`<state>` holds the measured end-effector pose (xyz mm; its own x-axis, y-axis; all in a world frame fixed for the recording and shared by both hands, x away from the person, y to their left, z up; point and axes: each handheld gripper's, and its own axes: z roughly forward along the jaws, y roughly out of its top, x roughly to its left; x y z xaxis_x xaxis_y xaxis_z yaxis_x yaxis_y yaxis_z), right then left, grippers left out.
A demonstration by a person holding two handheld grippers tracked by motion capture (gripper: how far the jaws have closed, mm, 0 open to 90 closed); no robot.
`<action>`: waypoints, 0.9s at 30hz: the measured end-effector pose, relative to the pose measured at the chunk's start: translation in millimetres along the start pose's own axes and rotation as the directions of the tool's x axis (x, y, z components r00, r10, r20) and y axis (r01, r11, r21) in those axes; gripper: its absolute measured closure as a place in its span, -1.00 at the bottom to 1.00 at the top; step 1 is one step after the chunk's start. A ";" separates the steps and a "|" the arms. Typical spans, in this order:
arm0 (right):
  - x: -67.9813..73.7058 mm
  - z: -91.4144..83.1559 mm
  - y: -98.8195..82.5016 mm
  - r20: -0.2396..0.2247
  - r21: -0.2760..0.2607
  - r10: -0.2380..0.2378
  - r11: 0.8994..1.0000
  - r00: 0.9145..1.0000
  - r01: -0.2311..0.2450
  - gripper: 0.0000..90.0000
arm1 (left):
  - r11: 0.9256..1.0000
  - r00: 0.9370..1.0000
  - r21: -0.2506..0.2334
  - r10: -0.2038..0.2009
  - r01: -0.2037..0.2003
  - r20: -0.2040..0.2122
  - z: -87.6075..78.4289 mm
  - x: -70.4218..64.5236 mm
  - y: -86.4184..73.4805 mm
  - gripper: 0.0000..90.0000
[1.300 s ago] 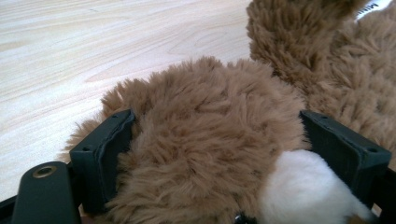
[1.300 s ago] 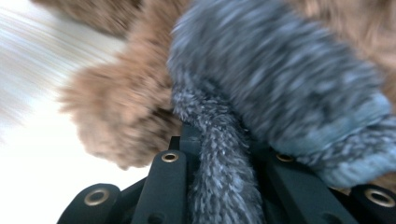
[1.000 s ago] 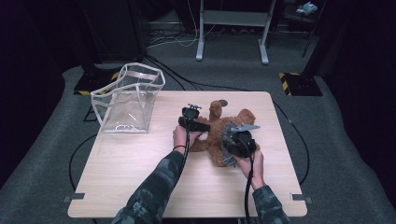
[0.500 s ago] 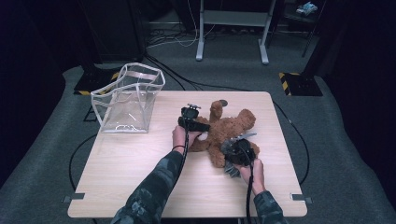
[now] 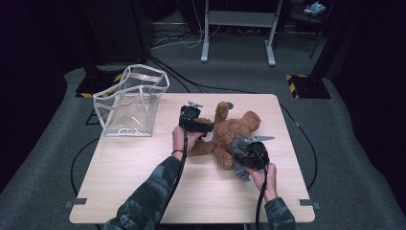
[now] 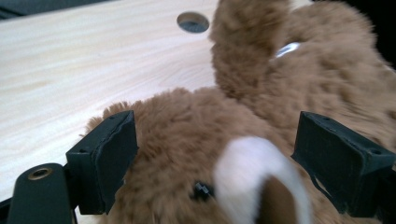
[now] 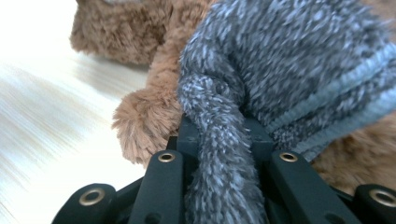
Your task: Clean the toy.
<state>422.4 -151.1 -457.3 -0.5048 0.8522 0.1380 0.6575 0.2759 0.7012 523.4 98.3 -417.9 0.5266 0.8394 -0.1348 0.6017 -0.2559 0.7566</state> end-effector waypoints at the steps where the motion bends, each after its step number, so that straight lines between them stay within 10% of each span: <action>1: 0.2 -3.5 1.6 0.005 -0.014 0.016 1.000 1.000 -0.016 0.64 | 1.000 1.000 0.006 0.009 -0.009 0.003 -2.5 -0.4 0.1 -0.69; 13: -7.7 -2.7 16.4 0.034 -0.061 0.059 0.997 0.998 -0.057 0.64 | 0.995 0.996 0.057 0.087 -0.086 -0.006 13.9 -8.9 -18.4 -0.34; 27: 1.7 -7.1 39.0 0.055 -0.100 -0.016 0.995 0.998 0.022 0.64 | 0.994 1.000 0.105 0.021 -0.023 0.024 30.4 3.5 -13.8 -0.27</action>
<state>443.2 -142.1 -424.8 -0.4835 0.8709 0.0878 0.5871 0.2483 0.7705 535.2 90.2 -448.3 0.5531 0.8222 -0.1346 0.6490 -0.3239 0.6884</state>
